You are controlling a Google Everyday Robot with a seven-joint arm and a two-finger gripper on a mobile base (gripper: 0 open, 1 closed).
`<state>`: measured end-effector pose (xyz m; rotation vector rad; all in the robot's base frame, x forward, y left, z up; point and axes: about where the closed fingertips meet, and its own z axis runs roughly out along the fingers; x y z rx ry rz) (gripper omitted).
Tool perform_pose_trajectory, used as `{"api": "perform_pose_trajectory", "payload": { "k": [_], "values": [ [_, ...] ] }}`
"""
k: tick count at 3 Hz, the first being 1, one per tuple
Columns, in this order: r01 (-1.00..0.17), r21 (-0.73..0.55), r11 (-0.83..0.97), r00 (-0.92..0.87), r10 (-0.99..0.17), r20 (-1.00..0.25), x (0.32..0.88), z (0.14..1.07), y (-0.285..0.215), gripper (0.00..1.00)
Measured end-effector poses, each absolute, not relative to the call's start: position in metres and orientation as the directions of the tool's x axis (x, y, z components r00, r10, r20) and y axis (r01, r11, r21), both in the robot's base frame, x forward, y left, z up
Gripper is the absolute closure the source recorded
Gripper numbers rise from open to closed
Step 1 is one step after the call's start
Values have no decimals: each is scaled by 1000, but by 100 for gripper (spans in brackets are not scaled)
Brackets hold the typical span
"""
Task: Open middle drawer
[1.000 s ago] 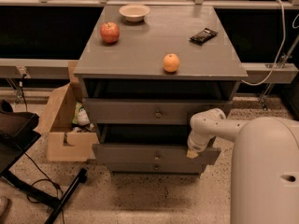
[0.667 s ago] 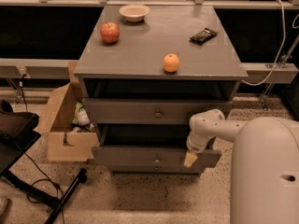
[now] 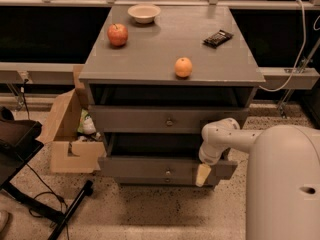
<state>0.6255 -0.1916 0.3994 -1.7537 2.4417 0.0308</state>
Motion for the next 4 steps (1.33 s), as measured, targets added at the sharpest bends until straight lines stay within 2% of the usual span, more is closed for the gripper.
{"api": "perform_pose_trajectory", "payload": {
  "k": [1, 2, 4],
  "values": [
    [-946, -9, 324, -322, -943, -86, 583, 395, -182, 24],
    [-946, 105, 305, -311, -949, -43, 521, 388, -157, 56],
    [-946, 105, 305, -311, -949, -43, 521, 395, -157, 100]
  ]
}}
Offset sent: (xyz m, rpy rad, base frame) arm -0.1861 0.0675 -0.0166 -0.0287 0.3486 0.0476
